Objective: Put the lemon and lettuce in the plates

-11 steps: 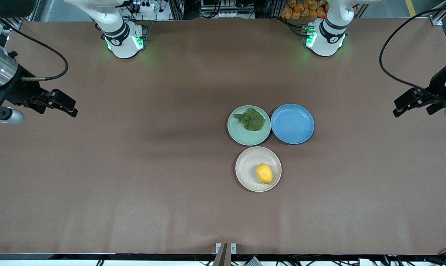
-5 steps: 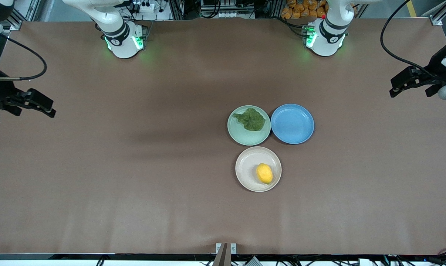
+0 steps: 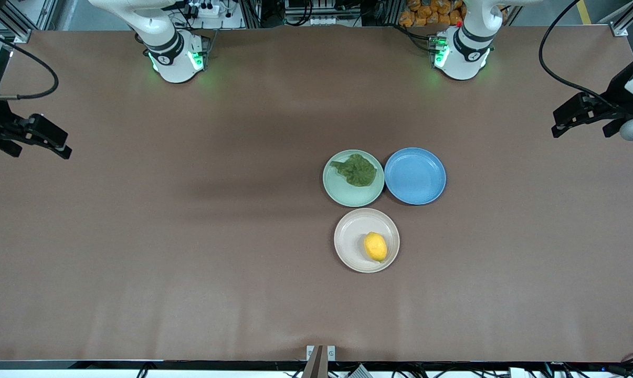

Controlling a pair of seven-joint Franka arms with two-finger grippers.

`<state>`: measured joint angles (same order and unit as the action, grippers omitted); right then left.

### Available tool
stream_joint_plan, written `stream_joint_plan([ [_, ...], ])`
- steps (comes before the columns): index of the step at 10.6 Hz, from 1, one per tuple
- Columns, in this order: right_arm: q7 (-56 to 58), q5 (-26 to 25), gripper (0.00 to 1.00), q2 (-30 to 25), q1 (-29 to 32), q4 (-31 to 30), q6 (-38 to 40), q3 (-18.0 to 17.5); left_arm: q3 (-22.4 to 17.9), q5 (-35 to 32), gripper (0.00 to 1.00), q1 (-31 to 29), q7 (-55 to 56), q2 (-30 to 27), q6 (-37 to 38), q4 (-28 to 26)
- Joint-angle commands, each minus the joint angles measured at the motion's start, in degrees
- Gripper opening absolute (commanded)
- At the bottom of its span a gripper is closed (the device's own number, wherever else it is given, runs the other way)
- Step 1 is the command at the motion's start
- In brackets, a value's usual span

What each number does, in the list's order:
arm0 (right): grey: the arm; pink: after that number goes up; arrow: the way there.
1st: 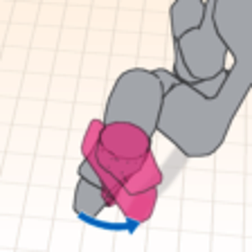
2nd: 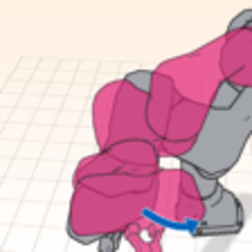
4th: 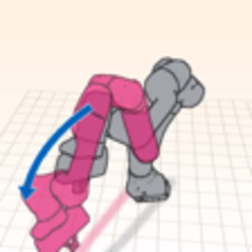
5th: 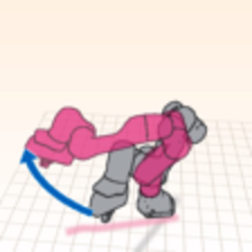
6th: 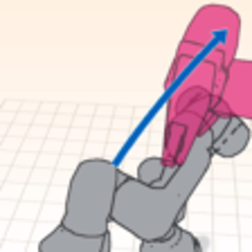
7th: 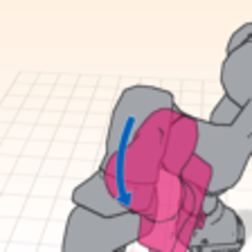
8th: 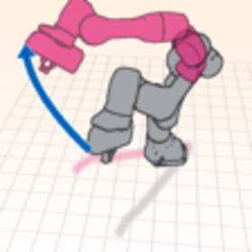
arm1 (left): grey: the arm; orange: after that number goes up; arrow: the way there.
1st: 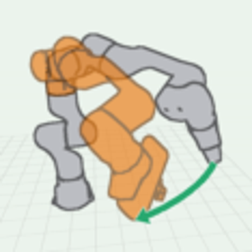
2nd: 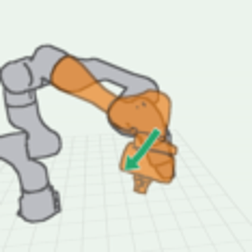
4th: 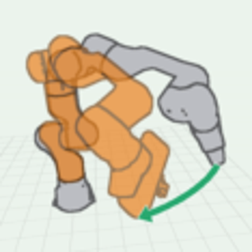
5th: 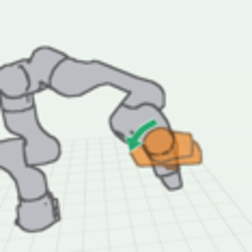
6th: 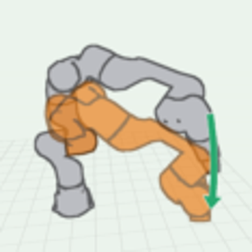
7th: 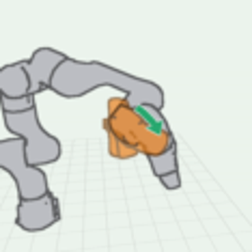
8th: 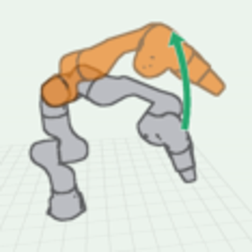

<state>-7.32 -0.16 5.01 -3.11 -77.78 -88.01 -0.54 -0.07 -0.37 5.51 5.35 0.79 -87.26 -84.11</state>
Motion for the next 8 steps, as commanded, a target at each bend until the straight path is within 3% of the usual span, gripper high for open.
stream_joint_plan([
  [1,-1.3,0.2,1.00,-2.2,0.6,-2.7,-0.5,-0.6,0.0,-0.8,1.00,-0.5,-1.3,-1.2,1.4,0.8],
  [8,-3.9,-0.5,1.00,-1.5,0.8,-3.3,-1.0,-0.6,-0.2,-0.7,1.00,-0.4,-1.3,-2.0,1.4,0.7],
])
